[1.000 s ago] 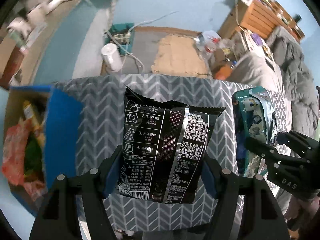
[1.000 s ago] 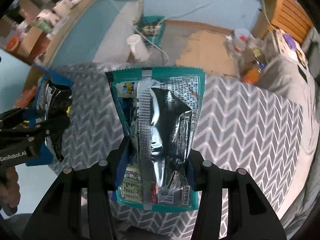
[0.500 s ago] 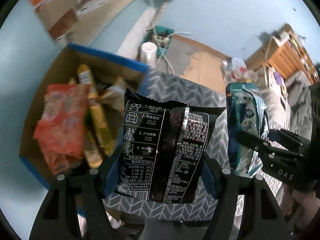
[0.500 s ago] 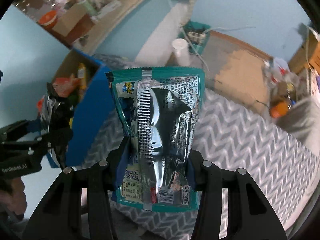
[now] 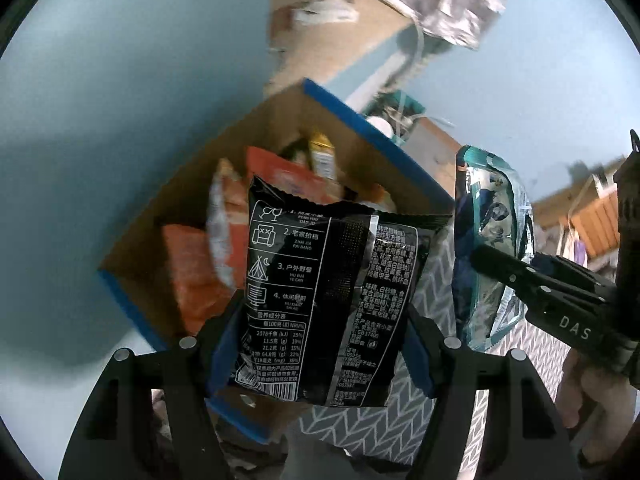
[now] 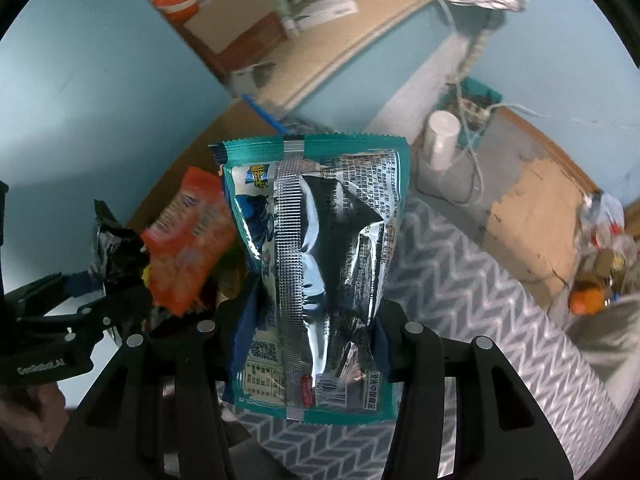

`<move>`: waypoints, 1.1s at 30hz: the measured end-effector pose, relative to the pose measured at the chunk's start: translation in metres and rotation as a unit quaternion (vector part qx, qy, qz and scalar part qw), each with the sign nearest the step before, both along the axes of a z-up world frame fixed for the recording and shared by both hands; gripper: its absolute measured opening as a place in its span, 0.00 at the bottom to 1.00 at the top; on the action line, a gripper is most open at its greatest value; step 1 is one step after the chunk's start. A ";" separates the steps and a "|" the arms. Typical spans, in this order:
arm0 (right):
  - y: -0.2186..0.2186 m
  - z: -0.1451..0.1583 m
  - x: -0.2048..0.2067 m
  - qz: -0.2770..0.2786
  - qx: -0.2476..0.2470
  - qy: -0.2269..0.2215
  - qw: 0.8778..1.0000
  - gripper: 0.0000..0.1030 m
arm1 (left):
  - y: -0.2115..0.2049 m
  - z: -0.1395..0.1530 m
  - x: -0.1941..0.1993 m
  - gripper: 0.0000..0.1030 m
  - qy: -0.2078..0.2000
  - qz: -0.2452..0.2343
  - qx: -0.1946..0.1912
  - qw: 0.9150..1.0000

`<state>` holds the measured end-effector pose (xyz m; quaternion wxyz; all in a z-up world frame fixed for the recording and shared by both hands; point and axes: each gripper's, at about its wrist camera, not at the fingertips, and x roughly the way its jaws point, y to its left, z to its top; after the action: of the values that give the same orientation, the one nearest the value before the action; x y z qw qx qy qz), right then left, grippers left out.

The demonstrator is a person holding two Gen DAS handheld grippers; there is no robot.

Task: Organize snacks
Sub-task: 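Lift both packets and carry them over the cardboard box, then open both tools to drop the packets into the box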

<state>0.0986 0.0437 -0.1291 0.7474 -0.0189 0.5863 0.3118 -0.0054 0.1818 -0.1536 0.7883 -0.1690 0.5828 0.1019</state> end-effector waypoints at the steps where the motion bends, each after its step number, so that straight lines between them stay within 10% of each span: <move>1: 0.010 -0.001 0.003 0.009 -0.001 -0.001 1.000 0.47 | 0.002 0.001 -0.002 0.69 -0.002 0.005 0.000 1.000; 16: 0.095 -0.018 0.027 0.098 -0.017 -0.006 0.995 0.48 | 0.048 -0.024 -0.008 0.70 0.004 0.107 0.014 0.994; 33: 0.083 0.013 0.031 0.066 -0.009 -0.031 0.997 0.55 | 0.038 0.011 -0.015 0.80 -0.032 0.075 0.033 0.996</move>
<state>0.1294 0.1271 -0.1158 0.7429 -0.0738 0.5627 0.3548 -0.0202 0.2198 -0.1426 0.8017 -0.1892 0.5394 0.1747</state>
